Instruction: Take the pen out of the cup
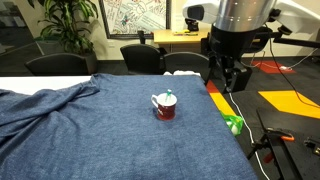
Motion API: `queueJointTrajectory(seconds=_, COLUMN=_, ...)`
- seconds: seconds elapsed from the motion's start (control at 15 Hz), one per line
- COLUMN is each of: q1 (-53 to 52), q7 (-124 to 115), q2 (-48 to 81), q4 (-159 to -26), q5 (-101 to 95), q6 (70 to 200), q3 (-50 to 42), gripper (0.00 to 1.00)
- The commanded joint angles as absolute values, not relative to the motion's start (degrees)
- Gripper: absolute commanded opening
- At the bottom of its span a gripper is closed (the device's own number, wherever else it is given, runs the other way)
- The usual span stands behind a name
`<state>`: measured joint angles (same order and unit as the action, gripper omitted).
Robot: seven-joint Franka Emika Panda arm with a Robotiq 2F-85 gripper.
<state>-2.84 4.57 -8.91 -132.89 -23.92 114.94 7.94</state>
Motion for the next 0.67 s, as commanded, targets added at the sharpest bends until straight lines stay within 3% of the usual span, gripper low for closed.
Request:
queueJointTrajectory(seconds=0.0, q1=-3.5, q7=1.0, q2=-6.7, q4=-129.7, q5=-31.2, q6=104.6, q3=8.8, gripper=1.00)
queueJointTrajectory(seconds=0.33, q1=-5.8, q7=4.2, q2=-4.6, q4=-128.5, q5=-42.3, q6=93.9, q3=9.6, gripper=1.00)
queueJointTrajectory(seconds=0.6, q1=-7.7, q7=11.9, q2=-3.1, q4=-129.3, q5=-48.3, q6=93.8, q3=9.4, gripper=1.00)
